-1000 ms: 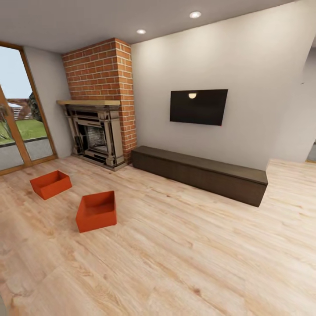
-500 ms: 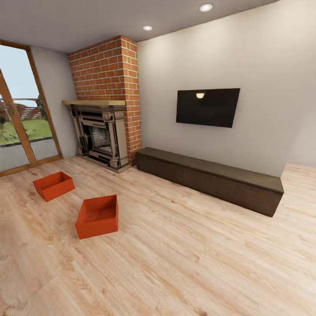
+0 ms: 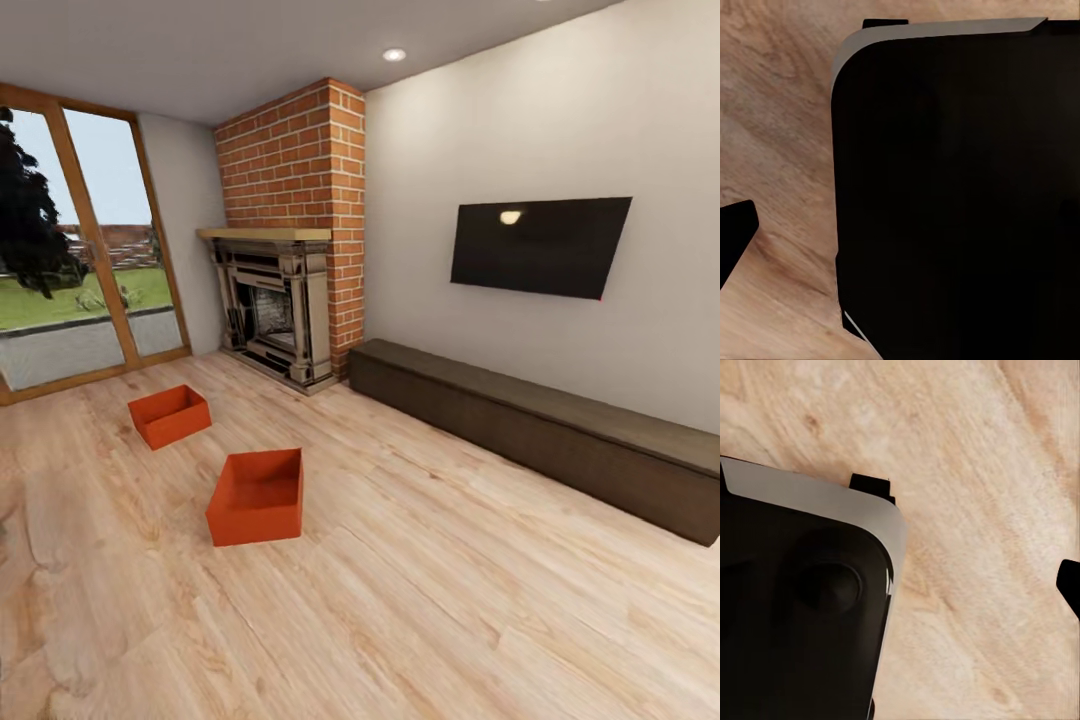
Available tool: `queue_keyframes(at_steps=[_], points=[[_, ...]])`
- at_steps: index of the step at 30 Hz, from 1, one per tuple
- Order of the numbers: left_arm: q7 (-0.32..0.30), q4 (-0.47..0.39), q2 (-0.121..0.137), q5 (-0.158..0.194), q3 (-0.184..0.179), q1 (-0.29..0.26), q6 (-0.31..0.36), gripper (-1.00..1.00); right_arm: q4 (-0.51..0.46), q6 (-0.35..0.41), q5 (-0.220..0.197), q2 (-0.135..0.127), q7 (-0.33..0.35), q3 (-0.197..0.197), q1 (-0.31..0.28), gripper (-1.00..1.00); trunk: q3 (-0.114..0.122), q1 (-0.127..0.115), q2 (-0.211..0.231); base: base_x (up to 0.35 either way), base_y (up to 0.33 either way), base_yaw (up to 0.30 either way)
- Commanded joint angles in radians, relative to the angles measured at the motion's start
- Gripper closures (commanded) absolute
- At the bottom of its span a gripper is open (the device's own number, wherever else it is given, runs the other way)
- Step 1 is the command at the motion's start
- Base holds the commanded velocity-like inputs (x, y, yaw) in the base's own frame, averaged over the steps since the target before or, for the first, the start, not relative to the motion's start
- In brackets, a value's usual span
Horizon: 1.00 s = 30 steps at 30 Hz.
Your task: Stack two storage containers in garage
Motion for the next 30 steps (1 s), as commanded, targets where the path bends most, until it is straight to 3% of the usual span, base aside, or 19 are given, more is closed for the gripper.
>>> queue_keyframes(at_steps=[1, 12, 30], points=[[0.0, 0.0, 0.0, 0.0, 0.001, 0.0, 0.0, -1.0, 0.002, -0.005, -0.008, 0.001, 0.0, 0.008, -0.001, -1.0, -0.001, 0.0, 0.0, 0.101, 0.0, 0.269], [0.0, 0.0, 0.001, 0.032, 0.0, 0.0, -0.001, -1.0, 0.002, -0.005, -0.008, 0.001, 0.0, 0.008, -0.001, -1.0, -0.001, 0.0, 0.0, 0.017, 0.0, 0.269], [0.0, 0.0, 0.002, 0.033, 0.0, 0.0, -0.001, -1.0, 0.002, -0.005, -0.008, -0.001, 0.0, 0.008, 0.0, -1.0, -0.001, 0.0, 0.0, 0.0, 0.0, 0.238]])
